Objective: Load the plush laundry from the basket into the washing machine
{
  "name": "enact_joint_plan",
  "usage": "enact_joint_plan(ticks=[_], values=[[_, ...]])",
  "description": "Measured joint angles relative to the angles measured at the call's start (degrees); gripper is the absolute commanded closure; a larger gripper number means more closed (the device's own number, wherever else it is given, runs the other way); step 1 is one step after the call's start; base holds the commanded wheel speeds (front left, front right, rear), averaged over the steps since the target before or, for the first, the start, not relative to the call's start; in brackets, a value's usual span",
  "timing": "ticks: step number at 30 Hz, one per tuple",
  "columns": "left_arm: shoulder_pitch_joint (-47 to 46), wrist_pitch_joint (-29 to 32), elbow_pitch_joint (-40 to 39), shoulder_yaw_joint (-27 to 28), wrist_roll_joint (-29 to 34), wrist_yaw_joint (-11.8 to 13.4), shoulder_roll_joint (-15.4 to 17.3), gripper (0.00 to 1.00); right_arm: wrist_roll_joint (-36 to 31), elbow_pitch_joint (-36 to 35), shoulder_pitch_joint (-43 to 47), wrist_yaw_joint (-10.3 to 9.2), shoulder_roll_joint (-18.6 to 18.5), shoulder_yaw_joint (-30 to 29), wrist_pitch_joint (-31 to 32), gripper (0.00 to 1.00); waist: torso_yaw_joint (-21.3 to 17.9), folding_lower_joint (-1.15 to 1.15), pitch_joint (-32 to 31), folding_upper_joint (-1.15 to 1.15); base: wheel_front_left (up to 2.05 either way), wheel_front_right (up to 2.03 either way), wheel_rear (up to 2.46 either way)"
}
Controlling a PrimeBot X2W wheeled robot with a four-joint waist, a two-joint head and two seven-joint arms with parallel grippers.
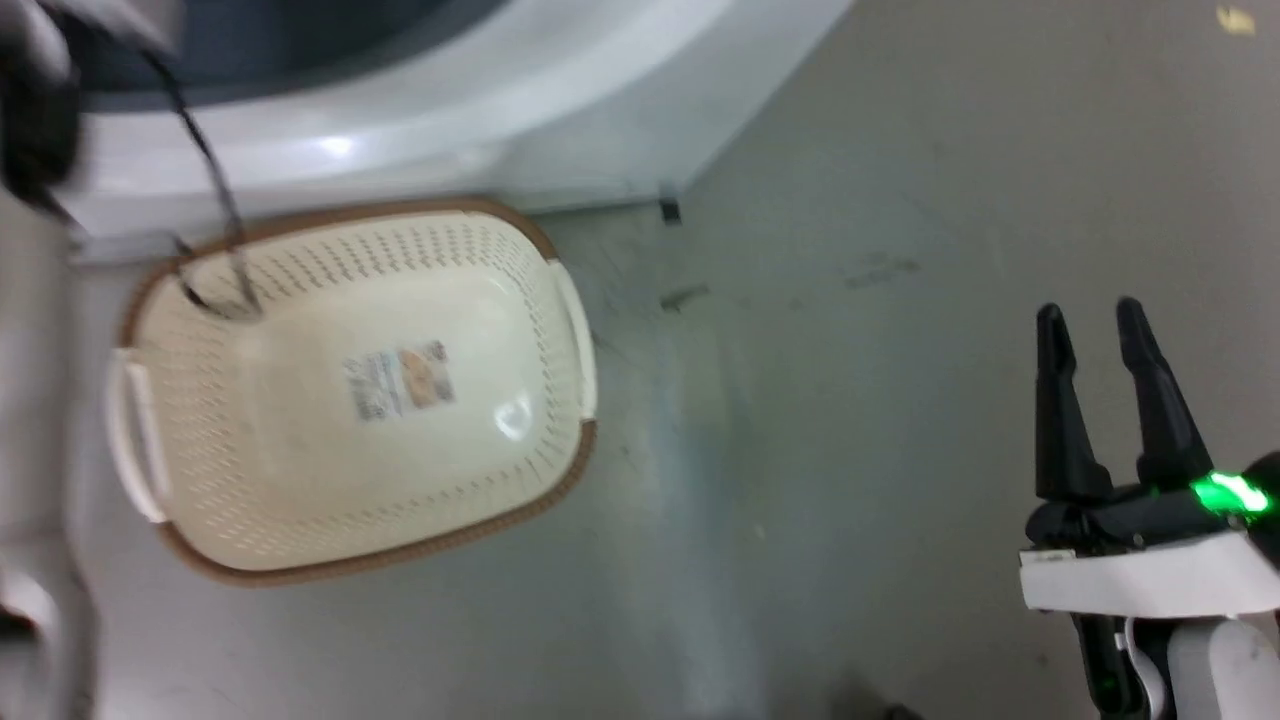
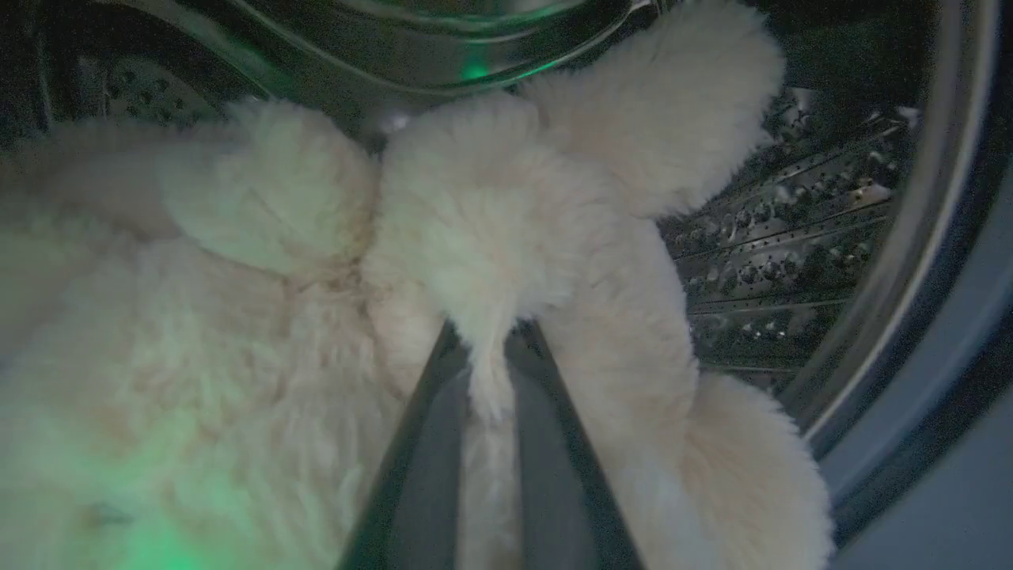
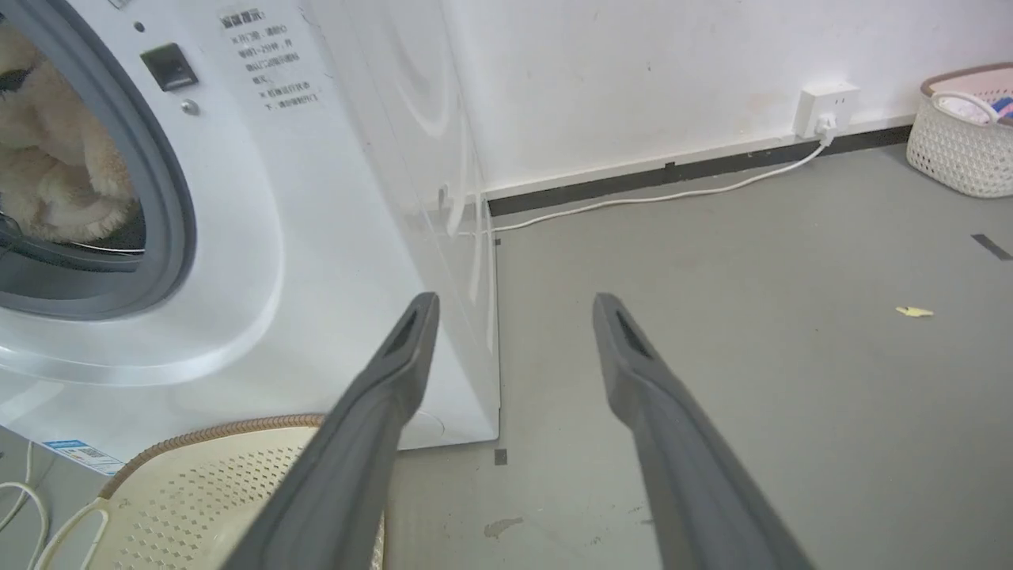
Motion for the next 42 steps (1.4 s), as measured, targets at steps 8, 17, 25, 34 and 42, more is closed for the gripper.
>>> enact_joint_plan(ticks=[8, 17, 25, 34, 42], values=[[-15.1, 4.4, 13.2, -1.2, 3.0, -0.4, 4.3, 1.0, 2.8, 0.1, -2.8, 0.0, 0.0, 2.6, 0.0, 0.0, -4.1, 0.0, 7.4, 0.0, 0.0, 0.0, 0.0], [-25.4, 3.6, 26.0, -3.1, 5.5, 0.2, 5.8, 1.0, 2.0, 0.0, -3.7, 0.01, 0.0, 6.2, 0.0, 0.0, -8.0, 0.0, 12.1, 0.0, 0.0, 0.0, 0.0], [-26.3, 1.0, 32.0, -4.4, 6.1, 1.0, 5.2, 0.0, 2.0, 0.2, -3.7, 0.01, 0.0, 6.7, 0.0, 0.0, -7.8, -0.01, 11.4, 0.0, 0.0, 0.0, 0.0], [-18.6, -9.1, 37.1, -5.5, 3.8, -0.6, 1.3, 0.0, -0.9, 0.9, -1.9, 0.01, 0.0, 3.1, 0.0, 0.0, -5.2, -0.01, 4.1, 0.0, 0.0, 0.0, 0.0], [-0.6, -11.6, 33.4, -6.0, 1.1, -2.1, -2.8, 0.0, -5.4, 1.9, 3.0, 0.01, 0.0, 0.9, 0.0, 0.0, -1.4, -0.03, -7.4, 0.0, 0.0, 0.0, 0.0]])
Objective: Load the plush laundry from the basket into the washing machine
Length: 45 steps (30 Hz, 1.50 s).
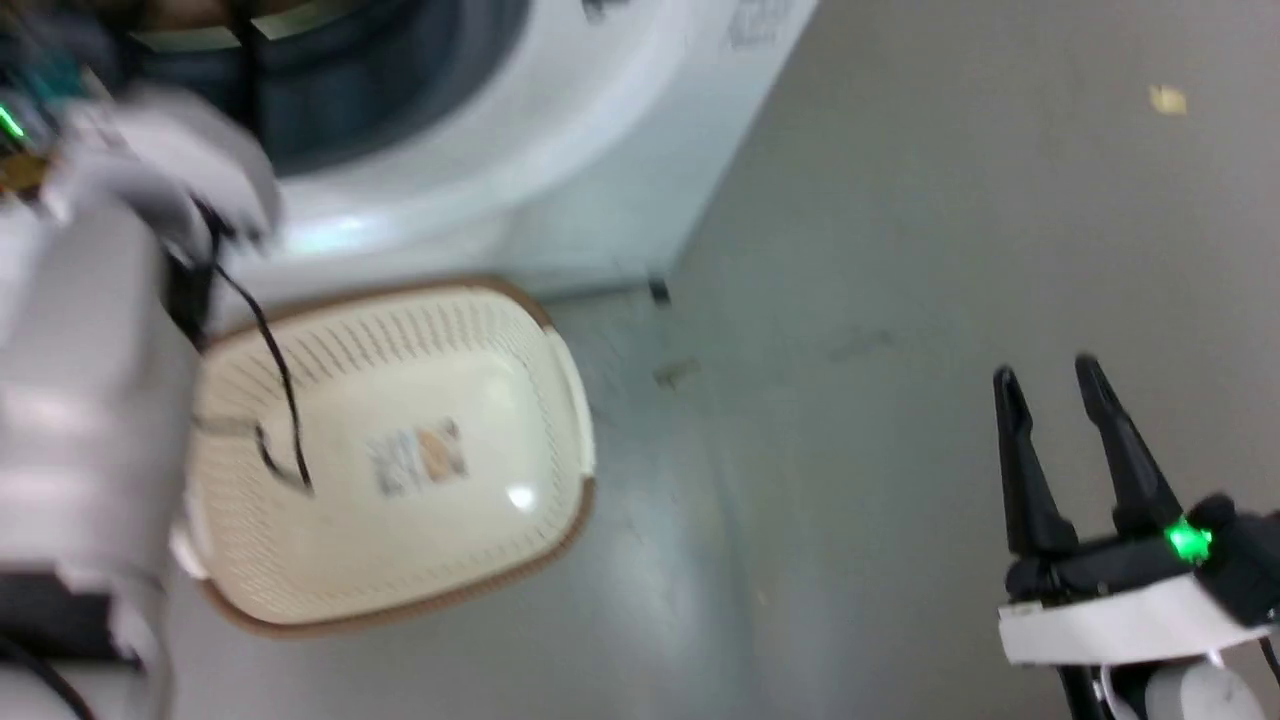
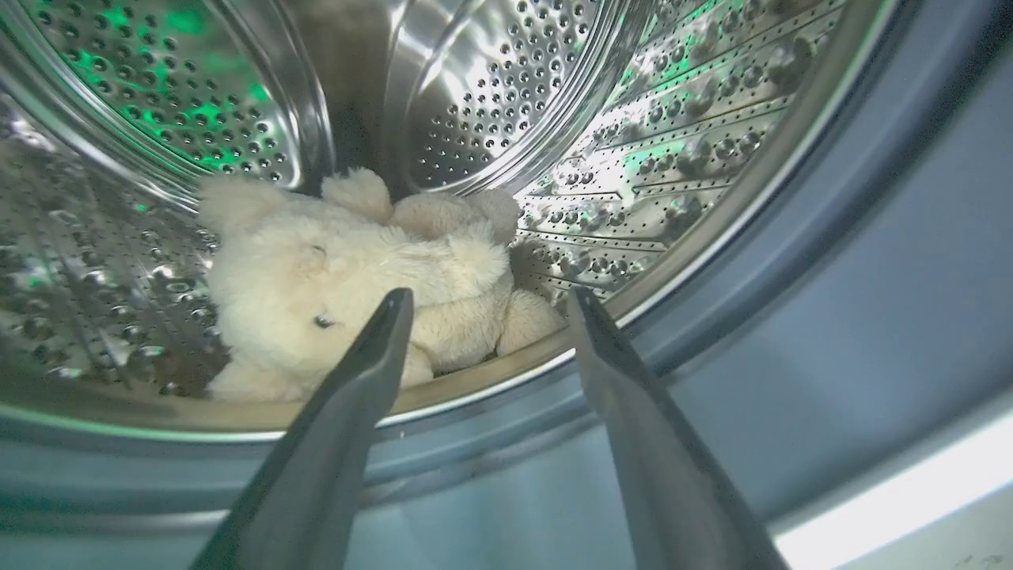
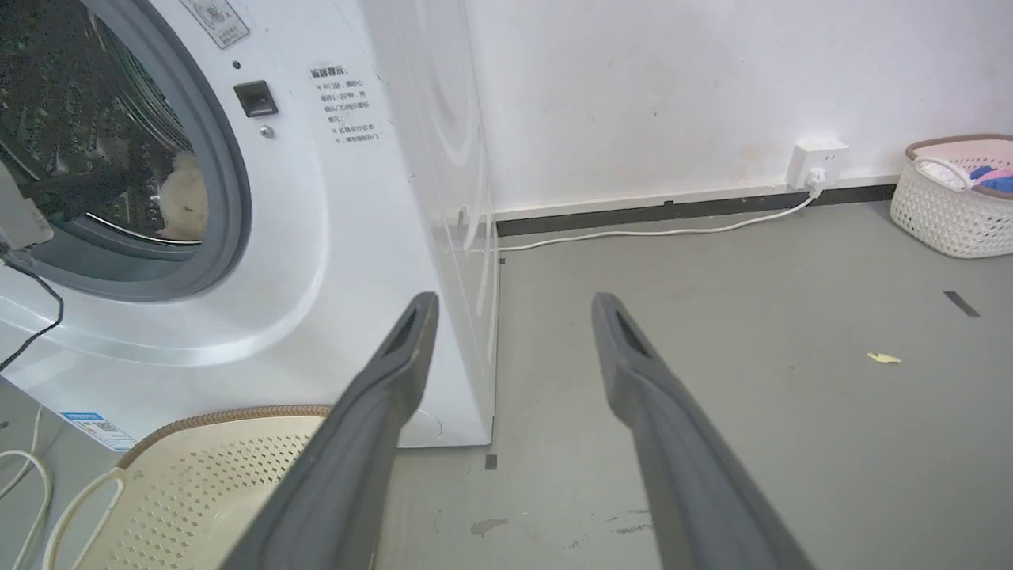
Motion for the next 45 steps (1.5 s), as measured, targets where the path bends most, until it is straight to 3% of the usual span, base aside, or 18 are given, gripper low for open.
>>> enact_joint_plan(ticks=[6, 11, 19, 24, 31, 44, 45], values=[[15.6, 0.0, -11.9, -1.8, -2.8, -1.0, -2.9, 0.0, -3.3, 0.4, 3.6, 0.0, 0.0, -1.4, 0.0, 0.0, 4.1, -0.01, -9.2, 0.0, 0.0, 0.0, 0.0], [28.4, 0.0, -21.4, -0.9, -5.1, -0.8, -3.3, 0.0, -4.1, 0.9, 7.1, -0.01, 0.0, -1.5, 0.0, 0.0, 8.0, -0.01, -16.3, 0.0, 0.0, 0.0, 0.0], [48.8, 0.0, -37.9, 5.6, -7.3, 5.2, -5.7, 0.0, -6.2, 1.4, 11.4, 0.0, 0.0, -1.0, 0.0, 0.0, 13.9, -0.01, -25.7, 0.0, 0.0, 0.0, 0.0], [59.4, 0.0, -46.1, 8.4, -7.1, 6.1, -7.6, 0.0, -6.8, 1.4, 13.4, 0.0, 0.0, -1.5, 0.0, 0.0, 17.4, 0.0, -29.1, 0.0, 0.0, 0.0, 0.0], [67.1, 0.0, -48.5, 8.6, -5.7, 5.4, -10.1, 0.0, -6.6, 2.8, 15.0, 0.0, 0.0, -2.0, 0.0, 0.0, 19.9, 0.0, -30.9, 0.0, 0.0, 0.0, 0.0], [67.6, 0.0, -46.4, 8.5, -0.9, 5.0, -11.5, 0.0, -6.7, 6.2, 15.6, 0.0, 0.0, -1.6, 0.0, 0.0, 19.5, 0.02, -30.5, 0.0, 0.0, 0.0, 0.0], [67.6, 0.0, -46.4, 8.5, -0.9, 5.0, -11.5, 1.0, -6.7, 6.2, 15.6, -0.01, 0.0, -1.6, 0.0, 1.0, 19.5, 0.02, -30.5, 0.0, 0.0, 0.0, 0.0]])
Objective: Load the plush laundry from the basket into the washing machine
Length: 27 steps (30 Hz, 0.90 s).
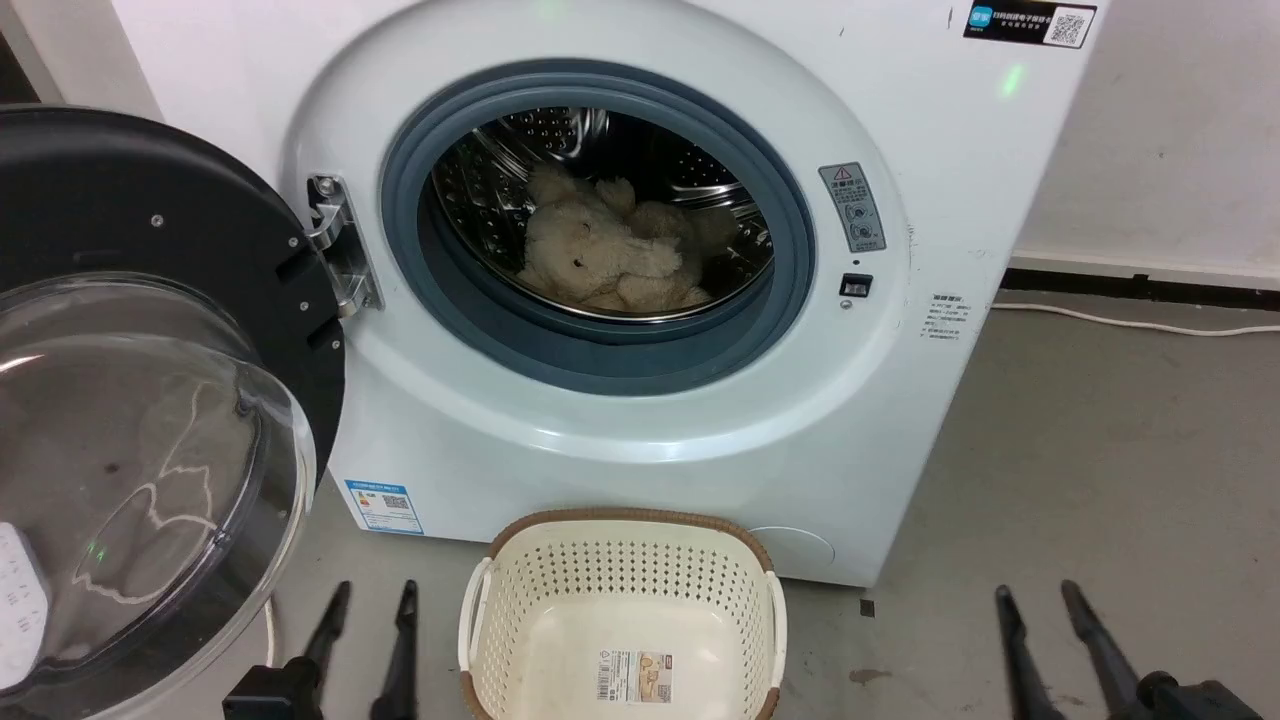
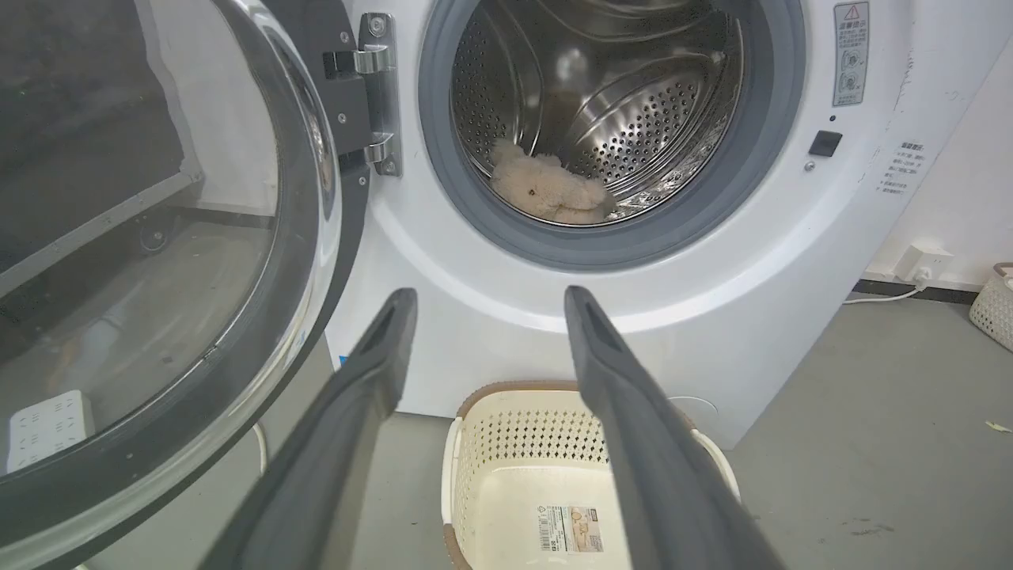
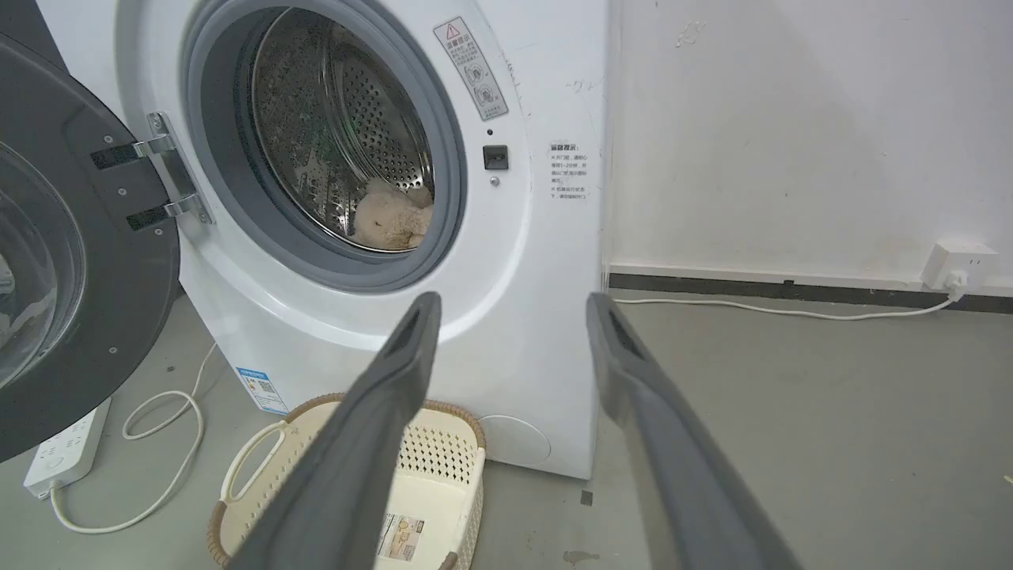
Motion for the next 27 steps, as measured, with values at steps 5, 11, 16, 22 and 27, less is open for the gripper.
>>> enact_joint_plan(ticks=[5, 11, 16, 22, 27], values=[[0.0, 0.1, 0.0, -0.1, 0.0, 0.0, 0.0, 1.0, 0.0, 0.0, 0.0, 0.0, 0.0, 0.0, 0.0, 1.0, 0.0, 0.0, 0.0, 0.0, 0.0, 0.0, 0.0], [0.0, 0.6, -0.2, 0.0, 0.2, 0.0, -0.2, 1.0, 0.0, 0.0, -0.1, 0.0, 0.0, 0.0, 0.6, 1.0, -0.2, 0.0, 0.1, 0.0, 0.0, 0.0, 0.0], [0.0, 1.2, -0.5, 0.1, 0.7, 0.0, -0.4, 1.0, -0.2, 0.0, -0.2, 0.0, 0.0, 0.0, 1.2, 1.0, -0.3, 0.0, 0.2, 0.0, 0.0, 0.0, 0.0], [-0.1, 2.0, -0.9, 0.3, 1.3, 0.0, -0.5, 1.0, -0.5, -0.1, -0.4, 0.0, 0.0, 0.1, 1.9, 1.0, -0.5, 0.0, 0.3, 0.0, 0.0, 0.0, 0.0], [-0.2, 2.5, -1.3, 0.5, 1.8, 0.0, -0.7, 1.0, -1.0, -0.2, -1.1, 0.0, 0.0, 0.1, 2.5, 1.0, -0.6, 0.0, 0.4, 0.0, 0.0, 0.0, 0.0]])
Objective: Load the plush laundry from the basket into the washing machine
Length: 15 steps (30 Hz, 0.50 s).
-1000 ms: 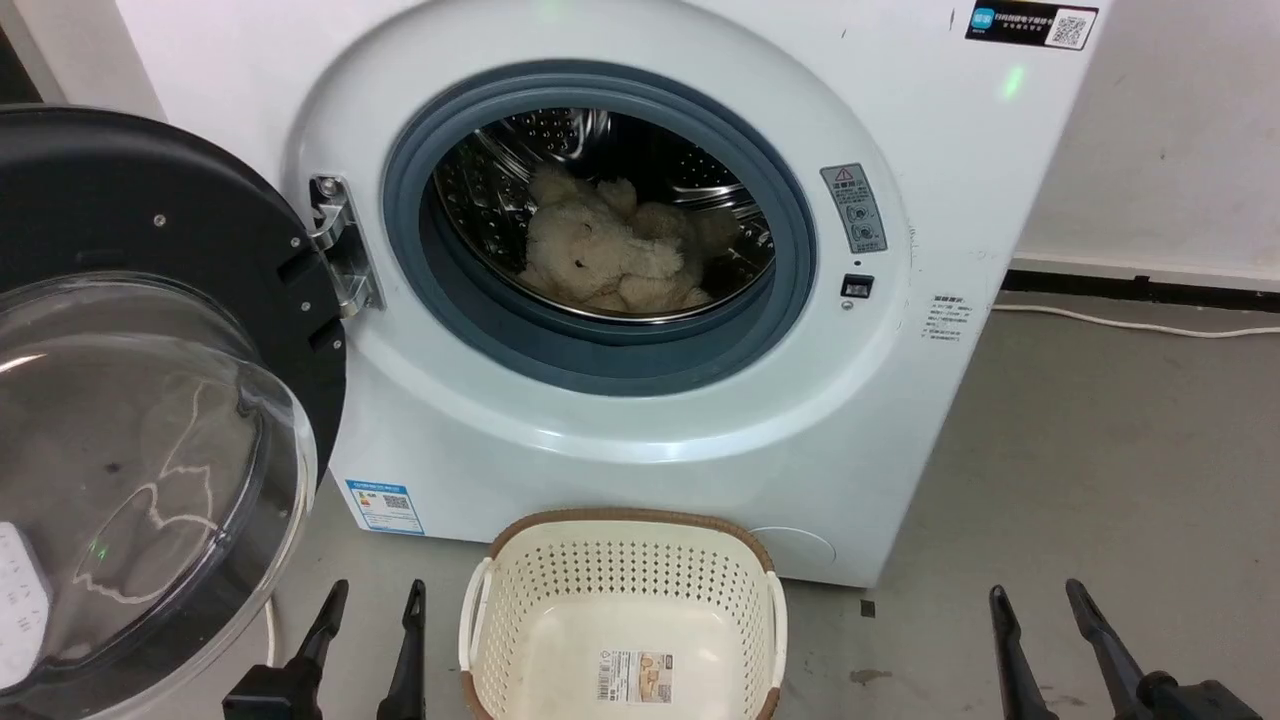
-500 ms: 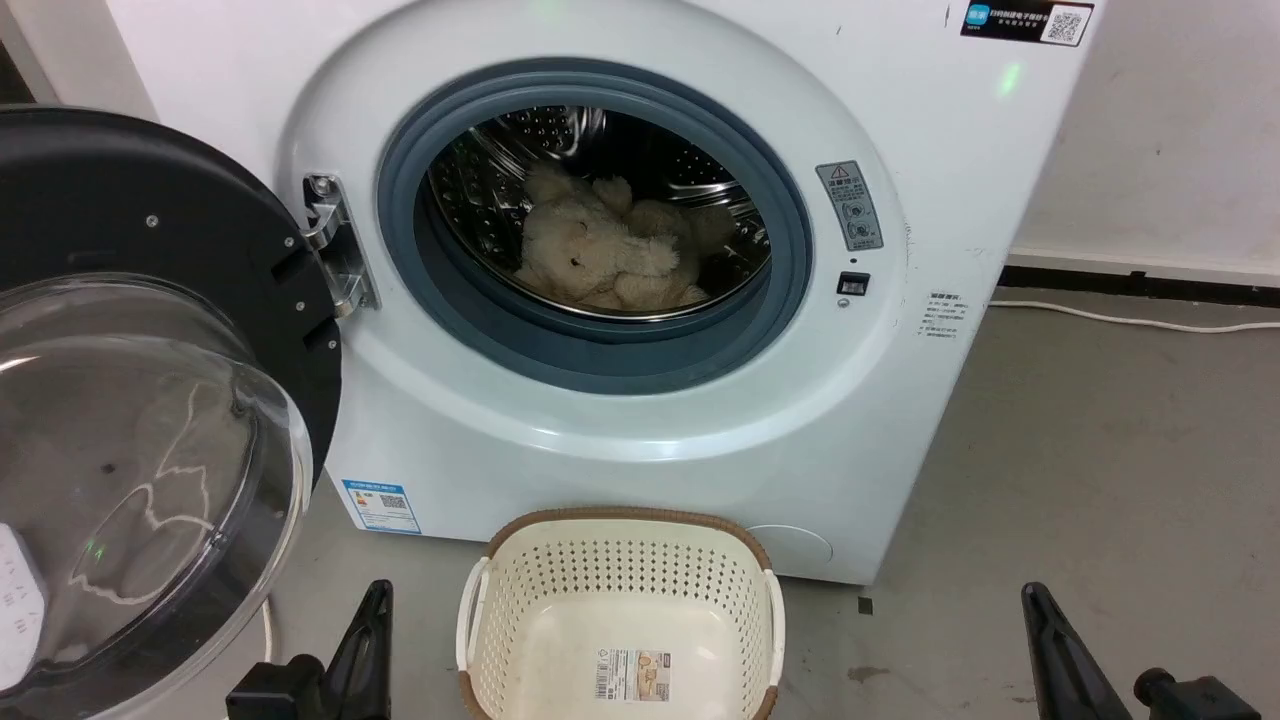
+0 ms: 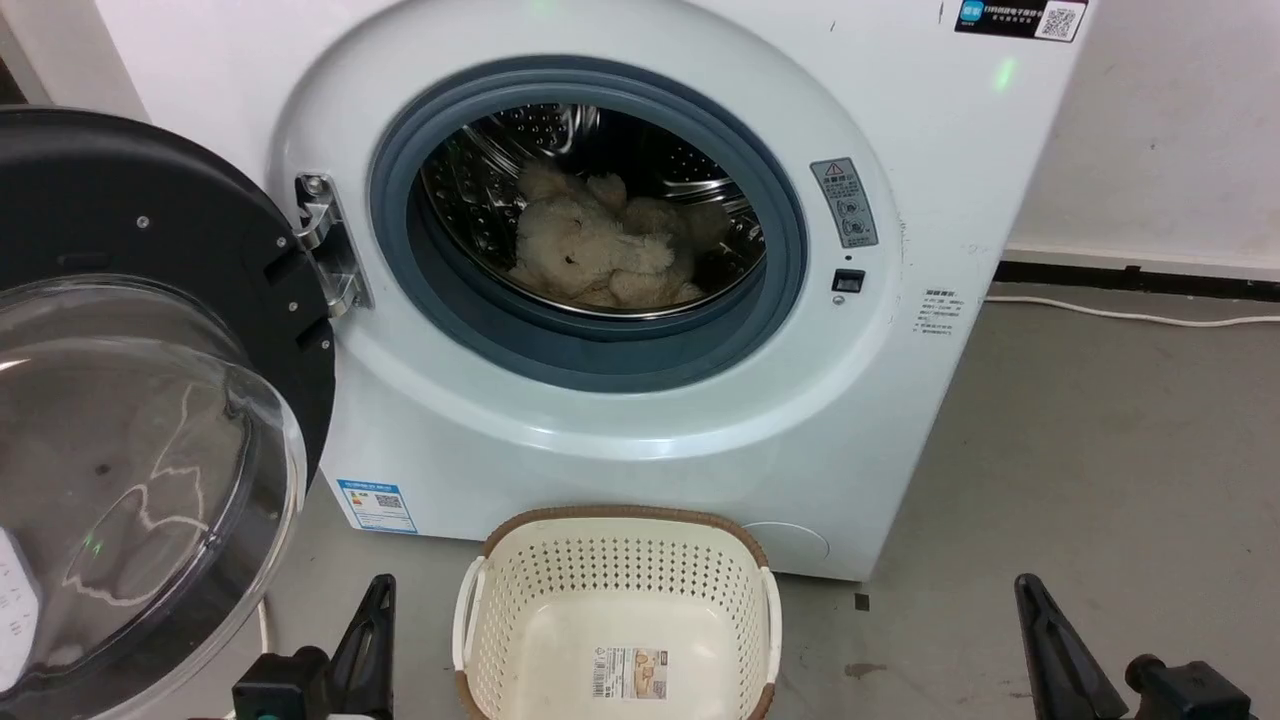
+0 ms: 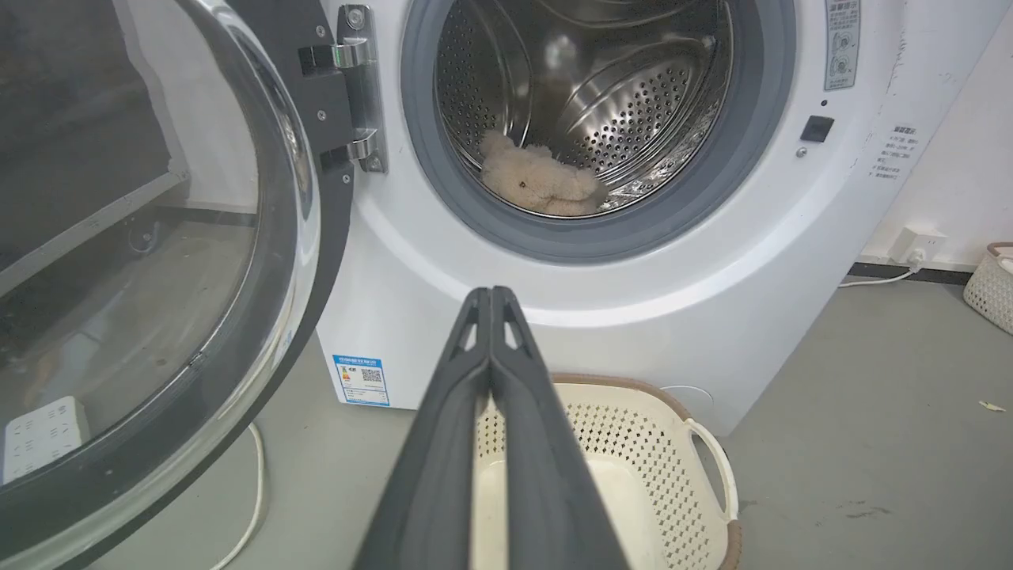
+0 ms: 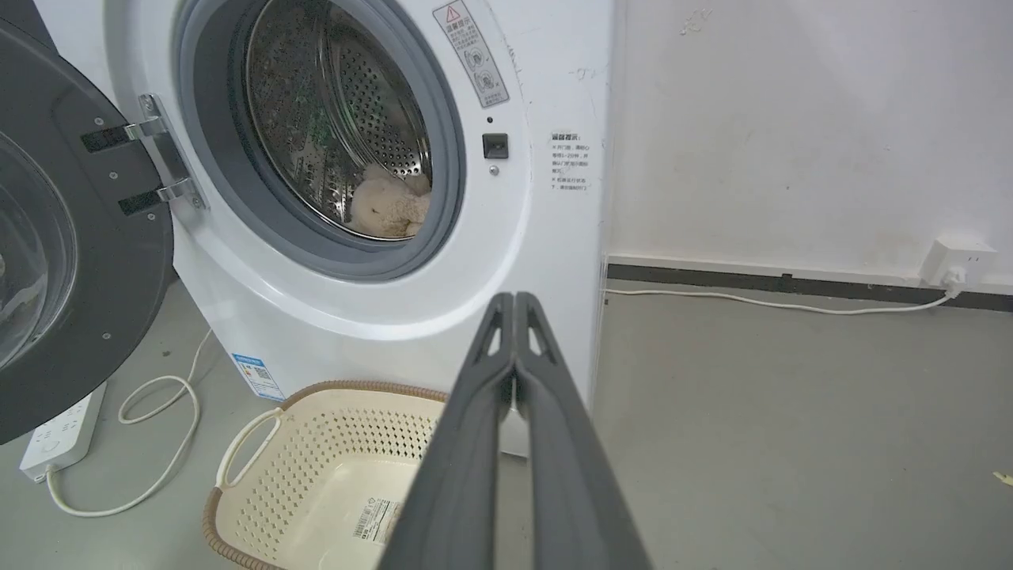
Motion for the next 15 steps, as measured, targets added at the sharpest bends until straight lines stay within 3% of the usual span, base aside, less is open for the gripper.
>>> enact_joint_plan(ticks=[15], values=[[-0.4, 1.6, -1.1, 0.7, 1.3, 0.0, -0.8, 1.0, -1.0, -0.2, -0.8, 0.0, 0.0, 0.1, 1.7, 1.0, -0.4, 0.0, 0.2, 0.0, 0.0, 0.0, 0.0]])
